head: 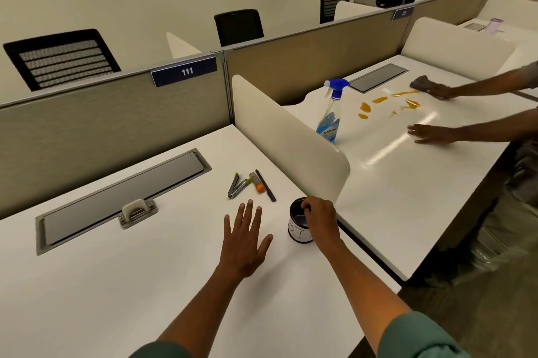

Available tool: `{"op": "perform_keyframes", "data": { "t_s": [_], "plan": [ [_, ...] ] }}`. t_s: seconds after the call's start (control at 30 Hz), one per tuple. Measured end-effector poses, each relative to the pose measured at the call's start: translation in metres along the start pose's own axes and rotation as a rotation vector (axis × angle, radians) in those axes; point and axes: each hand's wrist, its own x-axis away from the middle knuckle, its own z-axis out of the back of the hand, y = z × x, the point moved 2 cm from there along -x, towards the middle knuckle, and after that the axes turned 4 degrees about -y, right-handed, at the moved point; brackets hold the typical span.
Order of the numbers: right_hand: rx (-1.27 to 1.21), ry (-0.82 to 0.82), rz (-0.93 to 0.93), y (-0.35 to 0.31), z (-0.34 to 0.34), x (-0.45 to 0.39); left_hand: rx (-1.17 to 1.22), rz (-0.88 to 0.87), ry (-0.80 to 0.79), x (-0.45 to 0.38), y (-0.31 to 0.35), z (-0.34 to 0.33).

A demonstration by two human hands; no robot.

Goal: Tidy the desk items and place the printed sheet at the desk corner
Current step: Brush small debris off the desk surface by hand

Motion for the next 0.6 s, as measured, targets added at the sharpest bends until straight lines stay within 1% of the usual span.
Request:
{"op": "perform_keyframes", "data": {
  "t_s": [0.2, 0.43, 0.6],
  "plan": [
    [0.054, -0.017, 0.044, -0.002, 0.003, 0.000, -0.001, 0.004, -0.005, 0.002, 0.001, 0.000],
    [0.017, 0.004, 0.057, -0.006, 0.007, 0.001, -0.005, 0.003, -0.002, 0.008, -0.002, 0.005],
    [0.057, -0.060, -0.018, -0.006, 0.002, 0.003, -0.008, 0.003, 0.018, 0.012, -0.008, 0.010]
  ]
}}
